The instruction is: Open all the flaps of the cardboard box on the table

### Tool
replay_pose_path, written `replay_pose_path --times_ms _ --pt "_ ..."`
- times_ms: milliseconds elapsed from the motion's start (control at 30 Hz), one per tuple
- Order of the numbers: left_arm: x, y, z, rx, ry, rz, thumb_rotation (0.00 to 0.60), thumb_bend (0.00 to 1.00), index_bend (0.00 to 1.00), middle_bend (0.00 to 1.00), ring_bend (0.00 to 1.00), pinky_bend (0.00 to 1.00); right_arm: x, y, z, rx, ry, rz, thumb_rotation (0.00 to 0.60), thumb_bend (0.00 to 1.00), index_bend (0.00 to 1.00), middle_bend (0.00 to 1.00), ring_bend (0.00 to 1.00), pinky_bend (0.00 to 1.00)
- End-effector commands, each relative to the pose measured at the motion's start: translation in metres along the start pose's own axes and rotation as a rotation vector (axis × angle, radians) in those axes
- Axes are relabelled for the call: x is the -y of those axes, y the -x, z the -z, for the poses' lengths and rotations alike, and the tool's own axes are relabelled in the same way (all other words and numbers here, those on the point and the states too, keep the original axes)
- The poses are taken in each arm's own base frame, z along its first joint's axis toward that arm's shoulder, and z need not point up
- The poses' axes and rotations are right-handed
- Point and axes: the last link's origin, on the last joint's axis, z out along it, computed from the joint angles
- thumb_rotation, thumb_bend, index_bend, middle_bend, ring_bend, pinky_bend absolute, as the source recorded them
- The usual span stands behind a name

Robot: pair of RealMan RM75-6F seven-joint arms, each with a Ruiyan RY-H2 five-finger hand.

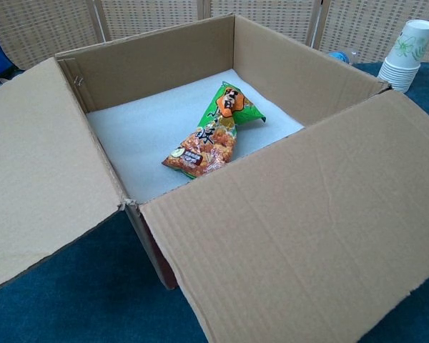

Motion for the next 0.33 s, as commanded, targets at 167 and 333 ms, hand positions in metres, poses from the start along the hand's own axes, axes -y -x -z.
replay_pose_path --times_ms 167,333 --pt "0.007 0.035 0.037 -0.029 -0.066 0.074 0.600 0.00 0.14 0.00 0.00 0.00 -0.001 -0.004 0.001 0.019 0.025 0.058 0.600 0.01 0.00 0.00 0.00 0.00" --pt "0.005 0.044 0.042 -0.032 -0.044 0.073 0.600 0.00 0.14 0.00 0.00 0.00 -0.002 -0.006 0.004 0.078 0.049 0.111 0.600 0.00 0.00 0.00 0.00 0.00"
